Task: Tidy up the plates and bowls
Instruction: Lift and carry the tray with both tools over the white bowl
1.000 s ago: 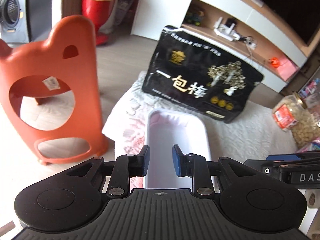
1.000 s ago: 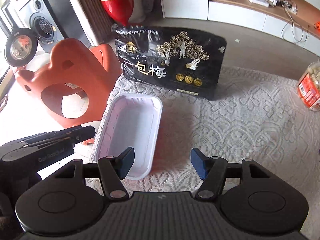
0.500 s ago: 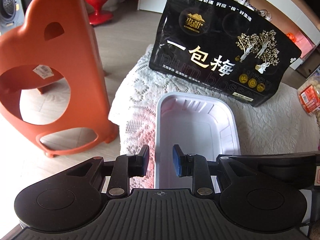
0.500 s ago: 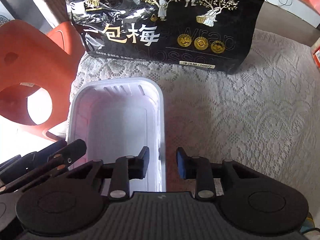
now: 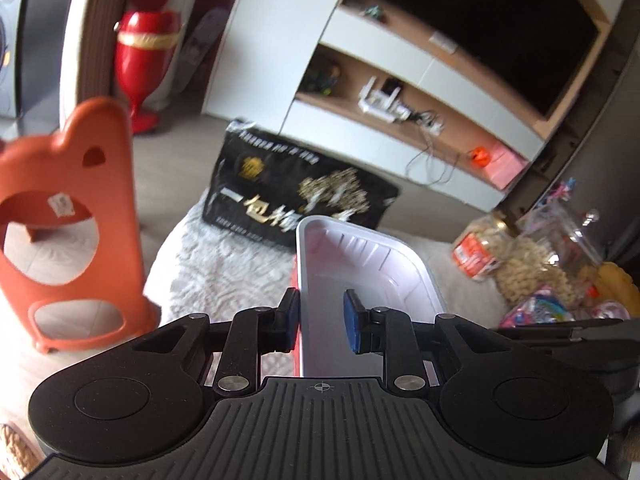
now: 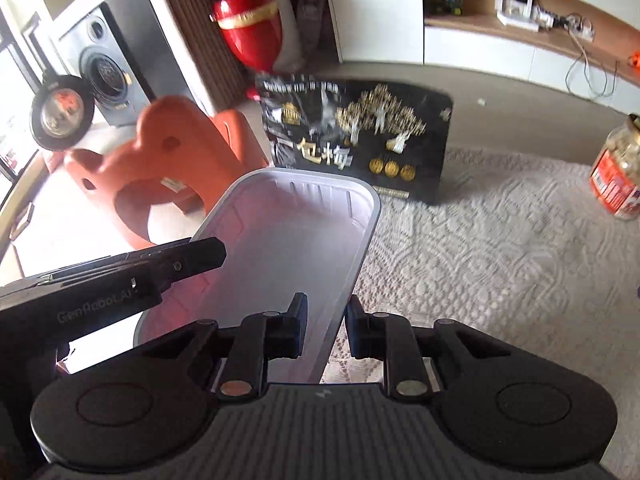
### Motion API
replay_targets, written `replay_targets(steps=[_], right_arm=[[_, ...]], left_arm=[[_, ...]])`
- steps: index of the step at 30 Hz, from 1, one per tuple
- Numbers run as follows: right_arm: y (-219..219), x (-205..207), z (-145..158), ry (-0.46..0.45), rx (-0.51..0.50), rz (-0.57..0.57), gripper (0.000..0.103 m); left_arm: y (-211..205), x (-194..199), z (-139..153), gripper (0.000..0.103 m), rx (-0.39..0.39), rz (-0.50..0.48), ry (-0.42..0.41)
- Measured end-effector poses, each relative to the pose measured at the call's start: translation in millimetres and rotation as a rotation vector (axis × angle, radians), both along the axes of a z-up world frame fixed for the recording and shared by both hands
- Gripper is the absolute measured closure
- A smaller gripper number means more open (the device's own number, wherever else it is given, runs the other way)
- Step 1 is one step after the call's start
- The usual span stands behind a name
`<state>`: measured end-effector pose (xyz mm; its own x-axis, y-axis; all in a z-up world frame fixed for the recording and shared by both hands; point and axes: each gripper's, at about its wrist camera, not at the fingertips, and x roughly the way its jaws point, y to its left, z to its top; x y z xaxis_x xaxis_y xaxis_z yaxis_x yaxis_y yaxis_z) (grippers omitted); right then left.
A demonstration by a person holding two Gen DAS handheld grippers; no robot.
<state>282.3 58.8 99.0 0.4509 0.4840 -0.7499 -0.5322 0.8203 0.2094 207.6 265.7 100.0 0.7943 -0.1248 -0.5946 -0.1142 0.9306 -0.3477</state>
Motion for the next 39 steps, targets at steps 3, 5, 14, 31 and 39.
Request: replay_targets(steps=[3, 5, 14, 31, 39], right_arm=[[-51.8, -23.6, 18.4, -0.106, 0.038, -0.011, 0.082], [-78.2, -32.3, 15.1, -0.158, 0.031, -0.04, 0.082], [-121.3, -39.6, -66.8, -0.09, -0.074, -0.085, 0.084], [-123.3, -10.1, -47.1, -0.03, 0.071, -0.221, 0.072], [-125.7, -13.6, -38.8, -0.047, 0.169, -0.212, 0.068]], left_arm=[[-45.2, -23.1, 18.4, 0.076, 0.041, -0.069, -0.08], [-72.5, -24.7, 14.0, 0.076, 0.051, -0.112, -0.074], [-134.8, 4.6, -69.5, 0.088, 0.101, -0.229, 0.181], [-147.0, -2.7, -73.8, 0.088, 0.238, -0.244, 0.174], [-133.7, -7.6, -56.5, 0.084, 0.165, -0.229, 0.086]])
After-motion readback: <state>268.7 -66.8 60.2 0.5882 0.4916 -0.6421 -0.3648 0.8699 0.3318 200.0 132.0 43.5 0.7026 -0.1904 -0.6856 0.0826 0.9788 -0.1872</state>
